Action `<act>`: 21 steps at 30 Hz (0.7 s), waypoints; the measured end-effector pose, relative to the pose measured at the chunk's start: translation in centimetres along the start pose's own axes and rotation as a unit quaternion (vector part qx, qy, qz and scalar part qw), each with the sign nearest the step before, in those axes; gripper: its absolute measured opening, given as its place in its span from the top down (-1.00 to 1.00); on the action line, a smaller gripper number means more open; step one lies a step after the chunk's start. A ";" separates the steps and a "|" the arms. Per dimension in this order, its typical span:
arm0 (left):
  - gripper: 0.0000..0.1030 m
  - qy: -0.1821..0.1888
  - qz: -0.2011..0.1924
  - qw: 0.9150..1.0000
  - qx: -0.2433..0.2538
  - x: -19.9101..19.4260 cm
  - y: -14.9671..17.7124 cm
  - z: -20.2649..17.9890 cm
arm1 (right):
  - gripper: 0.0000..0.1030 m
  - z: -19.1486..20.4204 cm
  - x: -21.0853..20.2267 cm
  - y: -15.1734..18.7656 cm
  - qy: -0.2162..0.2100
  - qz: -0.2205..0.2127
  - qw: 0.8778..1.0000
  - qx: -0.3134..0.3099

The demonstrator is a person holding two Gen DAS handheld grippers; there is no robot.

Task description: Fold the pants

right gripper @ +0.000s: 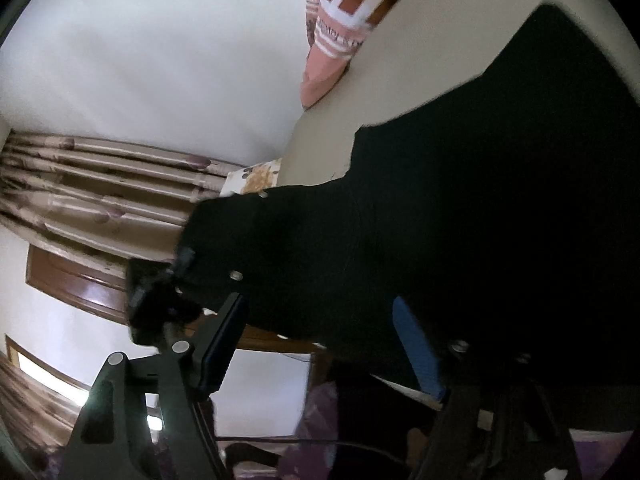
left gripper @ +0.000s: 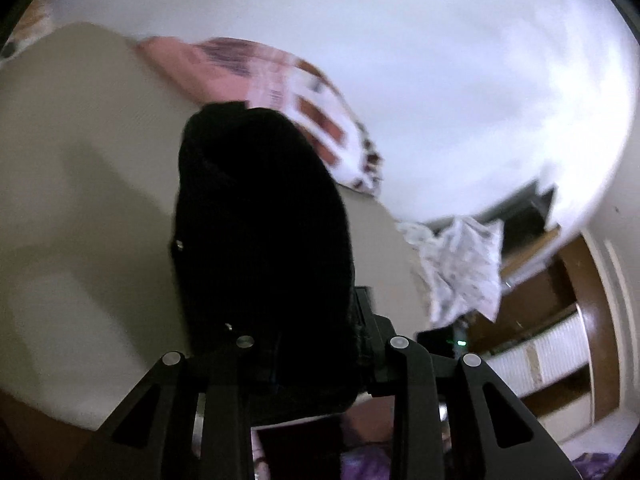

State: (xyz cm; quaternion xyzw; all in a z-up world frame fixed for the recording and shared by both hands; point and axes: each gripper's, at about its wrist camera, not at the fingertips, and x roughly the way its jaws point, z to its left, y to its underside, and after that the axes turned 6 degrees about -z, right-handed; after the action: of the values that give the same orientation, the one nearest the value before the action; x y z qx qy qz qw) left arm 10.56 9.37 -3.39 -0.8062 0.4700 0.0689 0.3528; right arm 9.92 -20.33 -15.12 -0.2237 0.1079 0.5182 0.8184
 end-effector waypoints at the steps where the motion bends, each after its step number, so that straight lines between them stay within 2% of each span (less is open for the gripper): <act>1: 0.42 0.009 0.007 1.000 0.005 0.8 0.1 -1.0 | -0.45 -0.3 -0.6 -0.1 0.002 0.000 1.000 -0.006; 5: 0.42 0.046 0.048 0.997 0.034 6.1 1.1 -5.4 | -0.46 -2.2 -3.2 -0.5 -0.010 -0.010 1.000 -0.003; 8: 0.42 0.067 0.097 0.992 0.041 11.4 2.8 -7.8 | -0.44 -3.4 -4.7 -0.5 -0.024 -0.020 0.999 0.004; 11: 0.42 0.079 0.154 0.984 0.049 16.8 5.5 -8.9 | -0.45 -3.6 -5.5 -0.4 -0.031 -0.024 0.999 -0.005; 13: 0.48 0.113 0.188 0.974 0.049 19.6 7.0 -9.4 | -0.46 -3.7 -5.9 -0.3 -0.026 -0.024 0.999 -0.013; 15: 0.48 0.140 0.213 0.966 0.039 21.4 7.9 -10.0 | -0.50 -4.4 -5.8 -0.2 -0.002 -0.019 1.000 -0.016; 17: 0.47 0.156 0.219 0.963 0.033 21.8 7.9 -10.7 | -0.51 -5.3 -6.2 -0.1 -0.008 -0.022 1.000 -0.002; 20: 0.38 0.149 0.191 0.968 0.060 20.3 6.3 -11.4 | -0.53 -5.7 -6.8 -0.1 -0.023 -0.028 0.999 0.004; 21: 0.31 0.138 0.173 0.973 0.068 19.2 5.5 -11.3 | -0.54 -5.7 -6.9 -0.1 -0.024 -0.028 0.999 0.004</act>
State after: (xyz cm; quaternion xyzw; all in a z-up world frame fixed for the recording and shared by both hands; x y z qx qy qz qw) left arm 14.21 -13.12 -6.25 -0.6886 0.6500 -0.0147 0.3211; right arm 7.28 -28.63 -17.25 -0.2111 0.0837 0.4996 0.8360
